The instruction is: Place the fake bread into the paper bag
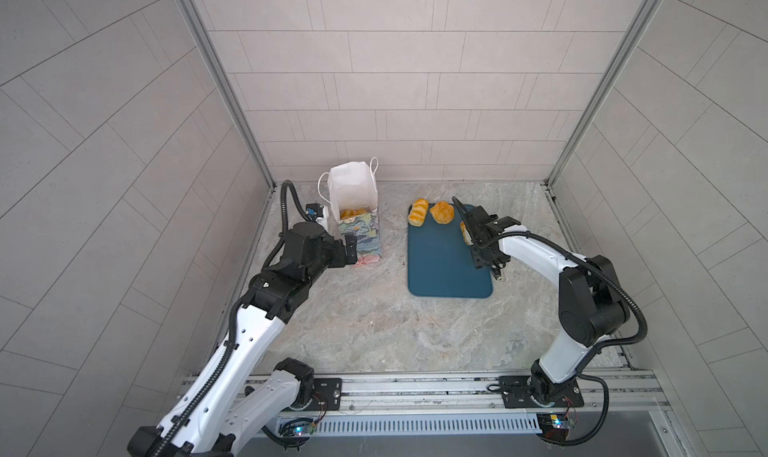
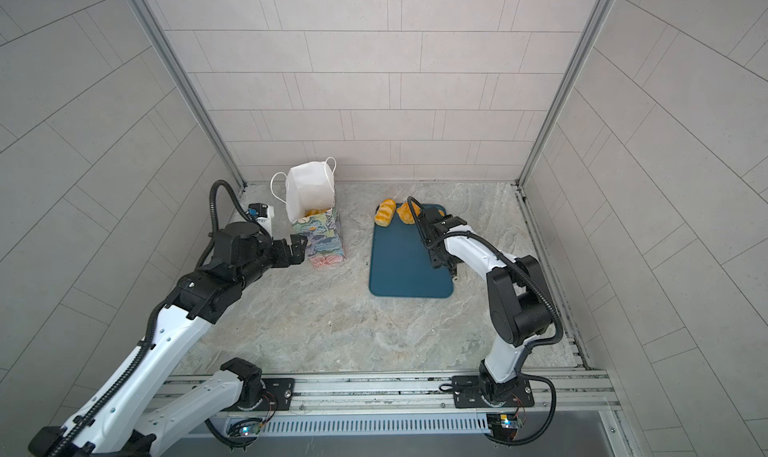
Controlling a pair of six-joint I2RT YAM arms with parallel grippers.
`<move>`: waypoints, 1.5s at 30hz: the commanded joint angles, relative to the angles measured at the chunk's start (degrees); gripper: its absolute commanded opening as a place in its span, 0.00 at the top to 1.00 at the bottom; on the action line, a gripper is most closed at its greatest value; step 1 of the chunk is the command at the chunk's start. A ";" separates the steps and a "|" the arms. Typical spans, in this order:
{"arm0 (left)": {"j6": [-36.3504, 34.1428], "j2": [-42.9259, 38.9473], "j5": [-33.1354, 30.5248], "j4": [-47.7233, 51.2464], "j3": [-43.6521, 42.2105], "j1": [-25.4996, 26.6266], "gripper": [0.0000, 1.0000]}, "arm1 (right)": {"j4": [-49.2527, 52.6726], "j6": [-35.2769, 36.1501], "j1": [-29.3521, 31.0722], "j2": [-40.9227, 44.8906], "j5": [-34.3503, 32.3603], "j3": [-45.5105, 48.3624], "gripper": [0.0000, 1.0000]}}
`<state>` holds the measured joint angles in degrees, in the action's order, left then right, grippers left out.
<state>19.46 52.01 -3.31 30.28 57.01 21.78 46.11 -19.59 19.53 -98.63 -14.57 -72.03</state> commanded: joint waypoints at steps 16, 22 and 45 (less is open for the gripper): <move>-1.06 -1.15 -1.70 -0.22 0.48 0.19 0.00 | 2.29 2.05 1.12 -1.17 4.73 -0.57 0.51; -1.09 -1.30 -1.57 -0.39 0.30 0.19 0.00 | 3.35 2.59 1.13 2.84 3.18 3.04 0.55; -2.14 -2.25 -1.42 -1.80 -1.98 0.19 0.00 | -2.96 -12.78 1.51 6.39 4.72 0.71 0.44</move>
<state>18.31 50.83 -4.21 29.76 56.23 21.78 45.41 -27.86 20.60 -92.99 -9.69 -69.82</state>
